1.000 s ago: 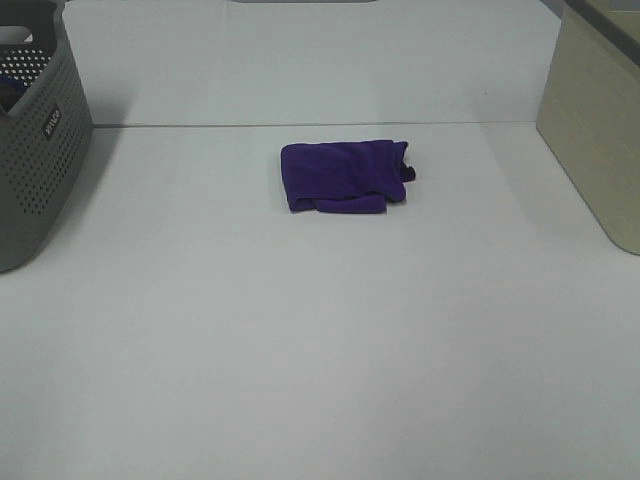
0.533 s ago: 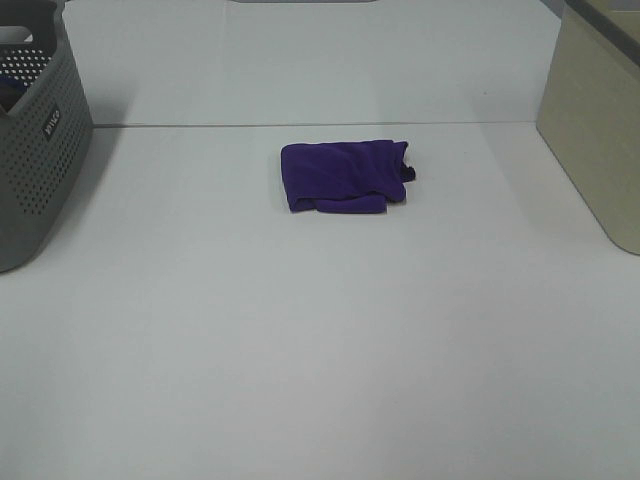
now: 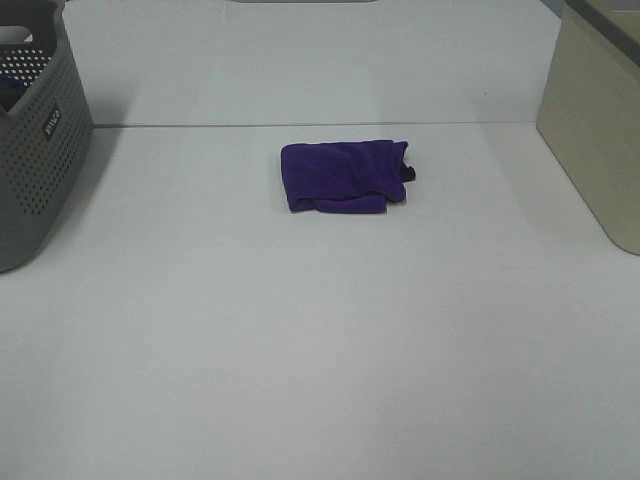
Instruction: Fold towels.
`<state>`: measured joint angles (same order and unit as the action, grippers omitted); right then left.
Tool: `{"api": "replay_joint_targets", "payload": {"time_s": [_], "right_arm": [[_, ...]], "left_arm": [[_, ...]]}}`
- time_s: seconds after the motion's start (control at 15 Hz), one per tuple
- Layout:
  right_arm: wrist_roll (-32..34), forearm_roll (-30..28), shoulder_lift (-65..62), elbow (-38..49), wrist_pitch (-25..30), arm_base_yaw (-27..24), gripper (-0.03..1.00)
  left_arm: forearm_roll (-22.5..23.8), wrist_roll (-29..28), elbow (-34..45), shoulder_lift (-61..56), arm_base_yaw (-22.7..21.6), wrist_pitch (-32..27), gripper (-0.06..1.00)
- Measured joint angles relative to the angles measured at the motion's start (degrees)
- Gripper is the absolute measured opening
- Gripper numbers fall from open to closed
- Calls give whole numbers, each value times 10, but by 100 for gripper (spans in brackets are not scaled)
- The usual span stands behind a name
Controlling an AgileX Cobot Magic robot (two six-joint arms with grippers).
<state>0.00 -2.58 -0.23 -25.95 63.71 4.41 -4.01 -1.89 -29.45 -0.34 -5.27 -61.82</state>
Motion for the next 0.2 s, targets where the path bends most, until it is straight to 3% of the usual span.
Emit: {"api": "replay_joint_targets", "payload": {"time_s": [0.2], "right_arm": [[0,0,0,0,0,0,76]], "left_arm": [[0,0,0,0,0,0,72]]}}
